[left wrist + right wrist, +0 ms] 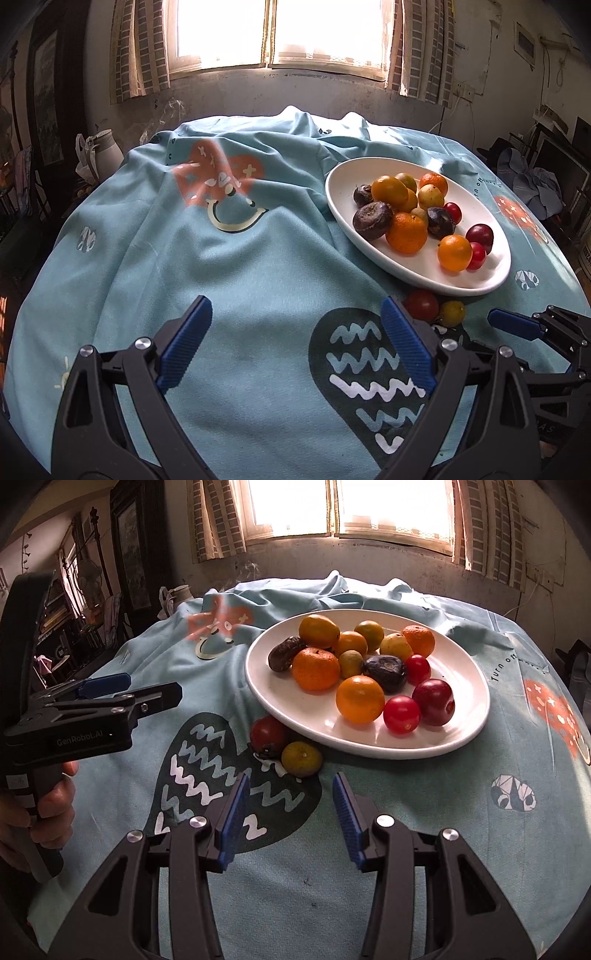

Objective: Organize fruits
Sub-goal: 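Grasp the small green-yellow fruit with the right gripper while the left grasps a red tomato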

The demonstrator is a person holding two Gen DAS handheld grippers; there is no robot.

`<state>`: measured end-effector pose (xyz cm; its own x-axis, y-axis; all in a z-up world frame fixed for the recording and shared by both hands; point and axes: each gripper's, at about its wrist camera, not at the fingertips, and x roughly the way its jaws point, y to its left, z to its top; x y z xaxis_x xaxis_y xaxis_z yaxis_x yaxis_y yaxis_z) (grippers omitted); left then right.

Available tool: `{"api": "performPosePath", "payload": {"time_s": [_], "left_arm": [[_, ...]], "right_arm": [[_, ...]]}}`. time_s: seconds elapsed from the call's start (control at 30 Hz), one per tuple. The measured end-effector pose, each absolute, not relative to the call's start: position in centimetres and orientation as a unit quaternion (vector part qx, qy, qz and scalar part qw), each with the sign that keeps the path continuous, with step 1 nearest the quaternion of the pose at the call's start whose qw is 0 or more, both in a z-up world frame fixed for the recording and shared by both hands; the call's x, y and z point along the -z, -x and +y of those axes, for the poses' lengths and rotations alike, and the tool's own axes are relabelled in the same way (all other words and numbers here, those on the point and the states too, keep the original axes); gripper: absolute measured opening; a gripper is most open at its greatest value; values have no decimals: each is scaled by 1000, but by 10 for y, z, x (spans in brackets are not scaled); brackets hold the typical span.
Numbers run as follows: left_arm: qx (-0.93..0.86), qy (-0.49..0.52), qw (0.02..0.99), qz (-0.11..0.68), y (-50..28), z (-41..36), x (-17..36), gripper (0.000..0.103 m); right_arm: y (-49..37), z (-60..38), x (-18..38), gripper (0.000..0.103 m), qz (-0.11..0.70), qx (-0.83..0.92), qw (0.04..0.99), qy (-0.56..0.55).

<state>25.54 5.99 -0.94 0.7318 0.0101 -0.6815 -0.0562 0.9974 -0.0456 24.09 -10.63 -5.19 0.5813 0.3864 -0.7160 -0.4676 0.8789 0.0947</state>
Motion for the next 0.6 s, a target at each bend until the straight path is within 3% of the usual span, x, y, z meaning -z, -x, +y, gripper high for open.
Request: {"api": "performPosePath", "payload": {"time_s": [0.3,0.43,0.6], "left_arm": [[-20,30,929,368,-256,59,12,94],[-20,33,930,367,-255,59,11,94],[-17,35,931,363,-253,60,9,94]], "right_arm": [[-253,-99,64,46,402,-229,885,61],[-258,-95,66,38,411,-228,881,57],[-266,-95,68,37,420,-218,880,44]]}}
